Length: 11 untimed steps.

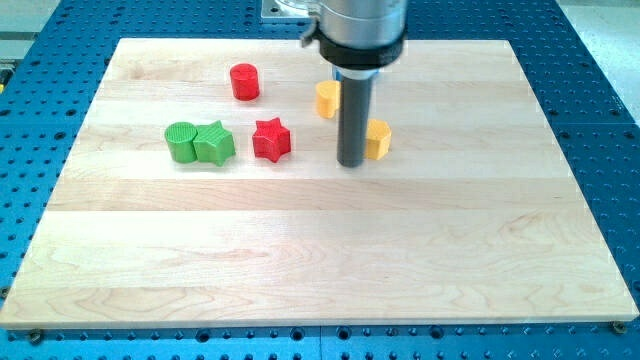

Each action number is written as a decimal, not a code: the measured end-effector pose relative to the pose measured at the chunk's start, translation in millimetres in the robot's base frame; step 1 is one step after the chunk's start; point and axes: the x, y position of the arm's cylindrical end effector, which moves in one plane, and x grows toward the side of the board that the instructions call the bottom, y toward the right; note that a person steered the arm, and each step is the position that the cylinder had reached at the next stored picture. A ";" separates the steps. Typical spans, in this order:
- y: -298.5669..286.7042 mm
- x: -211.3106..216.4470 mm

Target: Slide the hexagon to the right of the yellow heart

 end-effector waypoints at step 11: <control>-47.0 19.5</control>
